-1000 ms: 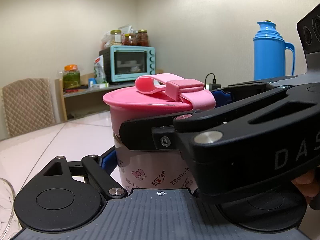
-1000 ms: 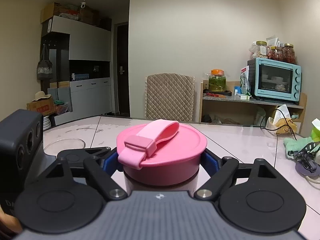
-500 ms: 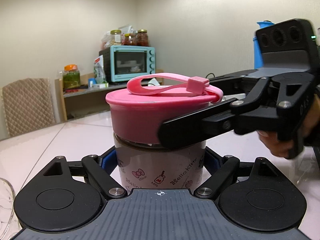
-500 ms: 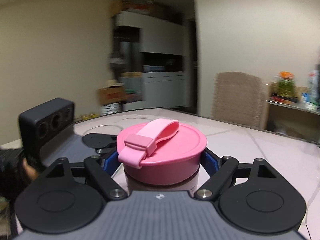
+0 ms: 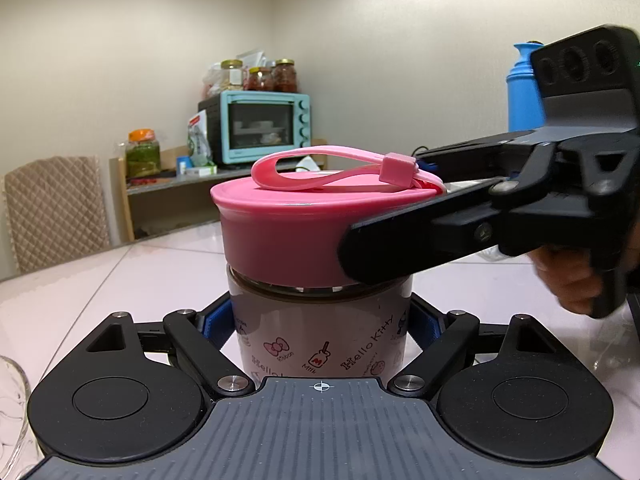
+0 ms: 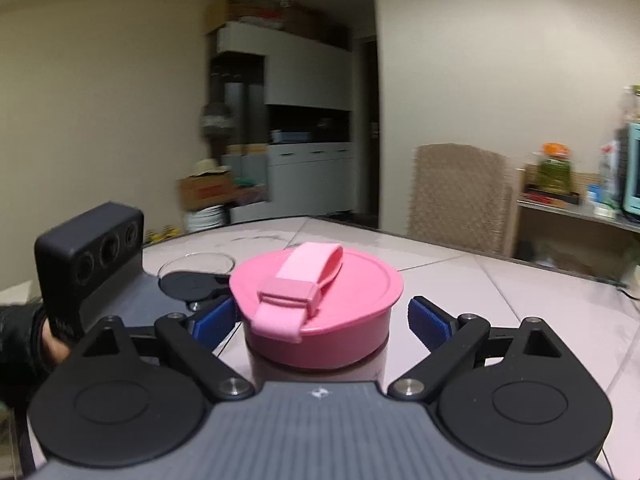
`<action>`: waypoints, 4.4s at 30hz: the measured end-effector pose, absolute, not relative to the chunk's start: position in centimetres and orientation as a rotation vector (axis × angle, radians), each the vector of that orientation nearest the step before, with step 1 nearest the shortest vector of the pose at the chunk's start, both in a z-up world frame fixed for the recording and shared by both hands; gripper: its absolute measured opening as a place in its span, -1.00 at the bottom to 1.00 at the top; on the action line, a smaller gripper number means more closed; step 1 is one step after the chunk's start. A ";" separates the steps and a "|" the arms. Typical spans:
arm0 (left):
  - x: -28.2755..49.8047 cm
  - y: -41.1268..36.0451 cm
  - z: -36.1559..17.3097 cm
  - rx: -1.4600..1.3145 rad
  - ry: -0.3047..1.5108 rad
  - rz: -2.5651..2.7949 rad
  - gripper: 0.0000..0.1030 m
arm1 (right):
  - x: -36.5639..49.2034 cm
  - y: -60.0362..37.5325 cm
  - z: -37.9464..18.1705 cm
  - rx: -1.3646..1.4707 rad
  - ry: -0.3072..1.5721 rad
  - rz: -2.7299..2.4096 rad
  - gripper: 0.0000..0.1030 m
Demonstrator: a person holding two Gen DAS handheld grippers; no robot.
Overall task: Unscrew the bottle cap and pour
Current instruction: 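Regrip the cap with the right gripper and twist it again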
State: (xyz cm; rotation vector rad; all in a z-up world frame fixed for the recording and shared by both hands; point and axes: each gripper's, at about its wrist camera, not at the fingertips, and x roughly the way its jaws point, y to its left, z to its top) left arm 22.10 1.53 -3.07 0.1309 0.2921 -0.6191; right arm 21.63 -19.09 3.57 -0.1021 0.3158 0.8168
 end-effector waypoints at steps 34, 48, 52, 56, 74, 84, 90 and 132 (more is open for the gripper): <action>22.0 1.3 -3.1 0.130 0.293 -0.619 0.74 | 20.8 -15.5 1.6 -0.017 0.304 0.588 0.65; 21.8 1.0 -3.1 0.132 0.292 -0.618 0.74 | 27.1 -20.9 2.0 -0.093 0.304 1.134 0.66; 21.7 1.0 -3.1 0.132 0.292 -0.618 0.74 | 27.3 -21.0 2.3 -0.091 0.309 1.150 0.67; 21.7 1.0 -3.0 0.131 0.292 -0.618 0.74 | 26.0 -20.8 2.6 -0.068 0.305 1.053 0.77; 21.3 0.9 -3.0 0.131 0.292 -0.618 0.74 | 19.8 -17.9 2.1 -0.039 0.240 0.615 0.87; 21.3 0.9 -2.9 0.131 0.293 -0.618 0.74 | 19.7 -15.4 1.6 -0.035 0.252 0.502 0.85; 21.3 0.9 -2.9 0.131 0.293 -0.618 0.74 | 19.8 -14.3 1.2 -0.040 0.270 0.466 0.67; 20.9 0.9 -2.7 0.131 0.292 -0.618 0.74 | 20.1 -17.4 2.5 -0.043 0.273 0.610 0.91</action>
